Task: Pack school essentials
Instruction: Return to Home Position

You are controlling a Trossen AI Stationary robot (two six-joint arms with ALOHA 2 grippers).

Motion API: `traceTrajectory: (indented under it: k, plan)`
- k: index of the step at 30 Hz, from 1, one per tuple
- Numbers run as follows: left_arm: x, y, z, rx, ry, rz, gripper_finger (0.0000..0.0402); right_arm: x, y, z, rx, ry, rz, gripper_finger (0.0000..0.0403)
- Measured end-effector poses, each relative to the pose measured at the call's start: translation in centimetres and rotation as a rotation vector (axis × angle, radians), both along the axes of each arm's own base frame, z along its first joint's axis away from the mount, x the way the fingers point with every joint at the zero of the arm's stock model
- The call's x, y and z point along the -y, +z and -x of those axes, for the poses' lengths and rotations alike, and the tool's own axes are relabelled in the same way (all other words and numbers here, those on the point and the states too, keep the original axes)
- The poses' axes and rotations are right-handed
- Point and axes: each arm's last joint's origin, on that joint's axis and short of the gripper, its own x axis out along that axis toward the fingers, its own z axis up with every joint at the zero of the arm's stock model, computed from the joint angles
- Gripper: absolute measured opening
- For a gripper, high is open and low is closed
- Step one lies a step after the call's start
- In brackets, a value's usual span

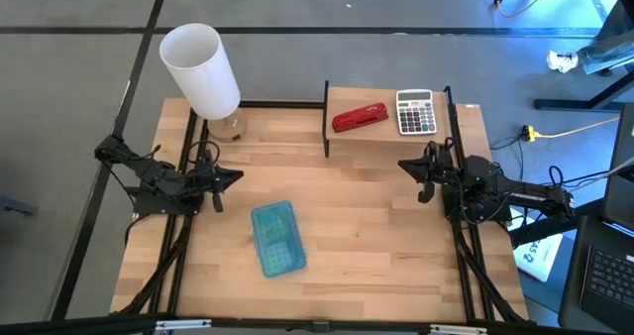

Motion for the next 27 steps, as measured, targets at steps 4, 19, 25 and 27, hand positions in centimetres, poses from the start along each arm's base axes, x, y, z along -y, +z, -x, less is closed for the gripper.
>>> traceTrajectory:
  k: [4,19,25,27]
  plan:
    - [0.0,0.0,0.0,0.0,0.0,0.0,0.0017,0.0,0.0,0.0,0.0,0.0,0.0,0.002]
    - [0.0,0.0,0.0,0.0,0.0,0.0,0.0002,0.0,0.0,0.0,0.0,0.0,0.0,0.002]
    - [0.0,0.0,0.0,0.0,0.0,0.0,0.0015,0.0,0.0,0.0,0.0,0.0,0.0,0.002]
    - [0.0,0.0,0.0,0.0,0.0,0.0,0.0019,0.0,0.0,0.0,0.0,0.0,0.0,0.002]
